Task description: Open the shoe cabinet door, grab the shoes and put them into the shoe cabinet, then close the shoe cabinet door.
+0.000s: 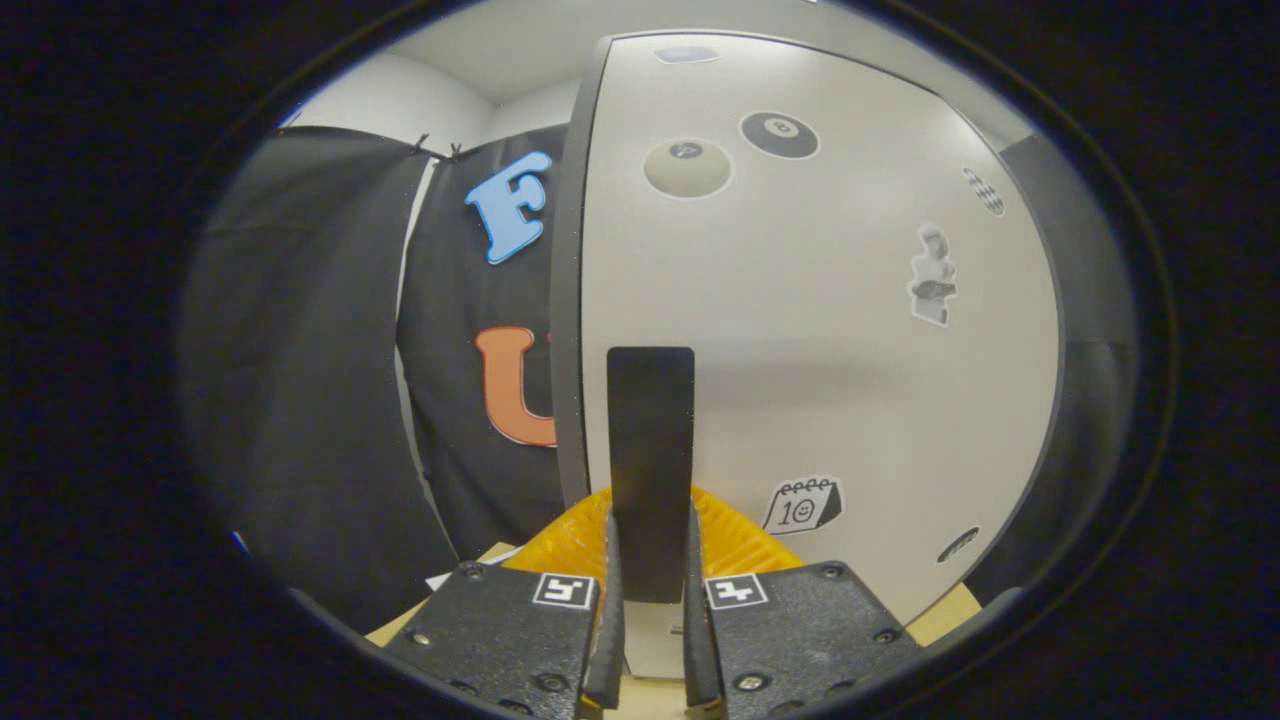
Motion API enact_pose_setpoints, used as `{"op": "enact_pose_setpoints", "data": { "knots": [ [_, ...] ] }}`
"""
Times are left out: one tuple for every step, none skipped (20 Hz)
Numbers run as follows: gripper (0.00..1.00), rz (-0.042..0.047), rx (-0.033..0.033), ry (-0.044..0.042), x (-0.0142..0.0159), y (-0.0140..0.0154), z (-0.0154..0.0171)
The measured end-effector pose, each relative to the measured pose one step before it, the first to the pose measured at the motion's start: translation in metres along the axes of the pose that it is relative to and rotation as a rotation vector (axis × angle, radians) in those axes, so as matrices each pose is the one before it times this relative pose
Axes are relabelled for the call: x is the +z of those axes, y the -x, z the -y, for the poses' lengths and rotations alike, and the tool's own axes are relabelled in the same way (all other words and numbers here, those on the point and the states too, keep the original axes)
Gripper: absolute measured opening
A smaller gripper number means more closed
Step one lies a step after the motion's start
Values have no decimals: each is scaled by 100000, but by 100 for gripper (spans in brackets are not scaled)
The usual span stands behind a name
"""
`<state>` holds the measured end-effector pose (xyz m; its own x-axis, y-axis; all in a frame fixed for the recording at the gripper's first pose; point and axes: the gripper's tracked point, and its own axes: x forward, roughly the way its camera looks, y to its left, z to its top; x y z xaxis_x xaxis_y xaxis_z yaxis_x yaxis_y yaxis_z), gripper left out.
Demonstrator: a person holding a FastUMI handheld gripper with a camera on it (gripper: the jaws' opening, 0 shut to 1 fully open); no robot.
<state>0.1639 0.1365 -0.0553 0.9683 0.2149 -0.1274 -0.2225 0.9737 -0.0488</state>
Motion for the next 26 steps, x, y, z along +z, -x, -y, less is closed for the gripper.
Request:
{"op": "enact_pose_setpoints", "data": {
  "knots": [
    [27, -987, 1126, 192, -84, 463, 48],
    [27, -1227, 1709, -967, -127, 638, -318],
    [27, -1008, 1544, -1356, 38, 901, -298],
    [27, -447, 1387, -853, 116, 754, -194],
    [27, -244, 1391, -673, 26, 606, -86],
    [27, -485, 1890, -147, -35, 519, -130],
    [27, -25, 1969, 119, -133, 491, -29],
    [27, -9, 1953, 152, -118, 466, -1],
    [27, 138, 2260, -374, -51, 568, -70],
    [27, -70, 2428, -163, -44, 791, -205],
    [27, 15, 2530, 523, 21, 748, -100],
    [27, -65, 2700, 278, -118, 750, -105],
    [27, 83, 2470, -114, -19, 676, -83],
    [27, 84, 2005, 196, -88, 673, -15],
    [27, 240, 1319, 605, -26, 668, 70],
    [27, -14, 1182, 938, -25, 525, 147],
    [27, -128, 1300, 648, -163, 428, 140],
    [27, -160, 1414, 156, -117, 401, 125],
    [27, 86, 1274, -255, -19, 494, 218],
    [27, 308, 1173, -857, 30, 453, 106],
    [27, 143, 1221, -380, -4, 282, 322],
    [27, 595, 818, -676, -75, 162, 496],
    [27, 590, 298, 122, -51, 201, 351],
    [27, 633, -93, 673, -47, 401, 100],
    [27, 604, -464, 33, 59, 327, 174],
    [27, 316, -391, 310, 56, 350, 197]
  ]
}}
